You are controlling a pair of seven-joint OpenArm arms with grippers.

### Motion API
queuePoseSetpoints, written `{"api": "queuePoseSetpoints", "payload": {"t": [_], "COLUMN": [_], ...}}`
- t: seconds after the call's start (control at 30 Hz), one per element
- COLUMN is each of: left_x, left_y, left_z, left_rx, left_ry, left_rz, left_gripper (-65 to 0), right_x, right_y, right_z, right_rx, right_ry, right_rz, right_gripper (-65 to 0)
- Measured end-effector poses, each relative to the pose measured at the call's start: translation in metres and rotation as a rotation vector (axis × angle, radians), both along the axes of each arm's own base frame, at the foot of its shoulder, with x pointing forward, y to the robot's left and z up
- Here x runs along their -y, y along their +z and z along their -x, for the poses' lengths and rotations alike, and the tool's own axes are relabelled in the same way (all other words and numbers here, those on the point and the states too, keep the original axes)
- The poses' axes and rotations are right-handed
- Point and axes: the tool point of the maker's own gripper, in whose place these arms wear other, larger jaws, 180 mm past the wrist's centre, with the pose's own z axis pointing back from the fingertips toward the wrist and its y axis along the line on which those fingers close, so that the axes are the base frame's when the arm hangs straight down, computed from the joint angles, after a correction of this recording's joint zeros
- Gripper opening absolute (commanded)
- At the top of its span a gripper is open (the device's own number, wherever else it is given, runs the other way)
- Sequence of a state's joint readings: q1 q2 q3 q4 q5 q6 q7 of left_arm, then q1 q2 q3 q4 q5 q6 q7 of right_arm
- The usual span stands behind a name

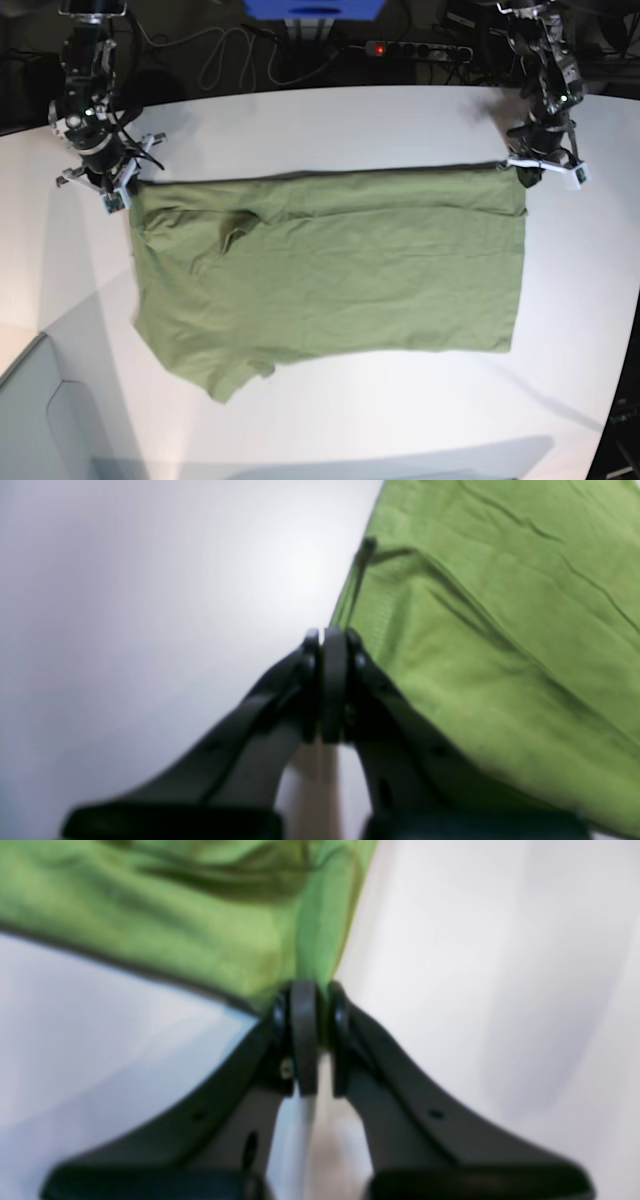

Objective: Fold the T-shirt properly
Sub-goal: 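Drag the folded edge back toward the arms with both grippers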

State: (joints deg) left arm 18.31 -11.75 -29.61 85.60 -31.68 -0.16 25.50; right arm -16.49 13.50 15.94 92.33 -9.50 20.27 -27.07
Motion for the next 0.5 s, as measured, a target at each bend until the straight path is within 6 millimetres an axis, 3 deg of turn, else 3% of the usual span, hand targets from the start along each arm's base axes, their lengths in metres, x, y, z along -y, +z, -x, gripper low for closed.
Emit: {"api": "queuePoseSetpoints", "payload": {"t": [0.2,0.5], "left_x": [-0.010,-0.012], "left_y": [0.003,0.001], "left_z": [0.036,0.058], "left_rx": [-0.036,-0.065], "left_ry": [0.062,0.059], "left_rz": [-0.010,-0.029], "left_gripper": [-65.0,-65.0], "right_x": [-0.008,-0.018], "right_y": [0.008,0.016], "right_z": [0.028,0.069], "right_rx": [-0.016,-0.054], "right_ry": [0.037,0.078], "right_rz": [0.017,0.034], "right_gripper": [-64.9,-64.9]}}
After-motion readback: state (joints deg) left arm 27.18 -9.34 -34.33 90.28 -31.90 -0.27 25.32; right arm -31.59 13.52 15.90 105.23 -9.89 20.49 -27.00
